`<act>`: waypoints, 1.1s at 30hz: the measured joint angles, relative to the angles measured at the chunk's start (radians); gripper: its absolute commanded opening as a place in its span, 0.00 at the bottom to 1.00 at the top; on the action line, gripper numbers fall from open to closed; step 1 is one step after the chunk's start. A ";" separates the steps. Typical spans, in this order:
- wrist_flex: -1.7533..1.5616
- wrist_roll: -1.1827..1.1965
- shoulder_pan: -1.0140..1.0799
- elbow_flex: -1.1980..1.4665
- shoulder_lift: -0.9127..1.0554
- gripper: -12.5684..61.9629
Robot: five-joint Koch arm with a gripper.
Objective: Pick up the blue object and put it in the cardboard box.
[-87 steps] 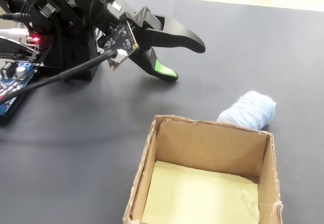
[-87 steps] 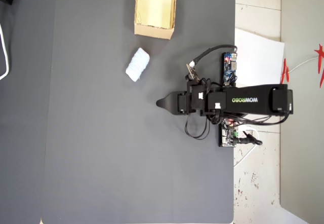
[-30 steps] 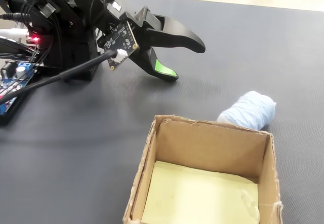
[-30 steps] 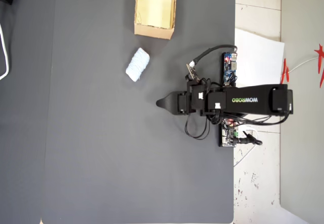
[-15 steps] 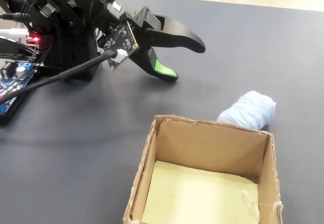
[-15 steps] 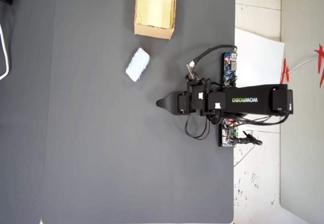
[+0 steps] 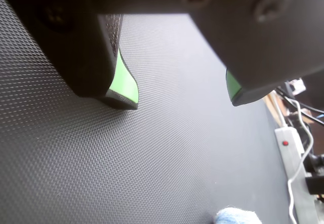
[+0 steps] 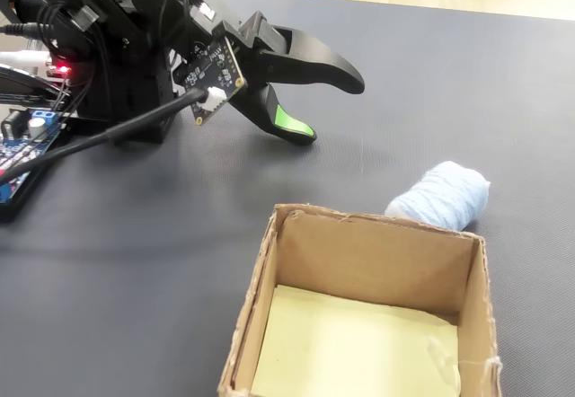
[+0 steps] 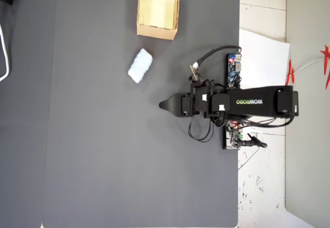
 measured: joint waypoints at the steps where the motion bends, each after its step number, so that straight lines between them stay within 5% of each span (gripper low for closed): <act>1: 0.000 0.000 0.000 0.002 0.000 0.62; 26: -0.008 -0.005 -0.026 0.002 0.000 0.62; 33: -0.038 -0.160 -0.029 -0.009 0.000 0.63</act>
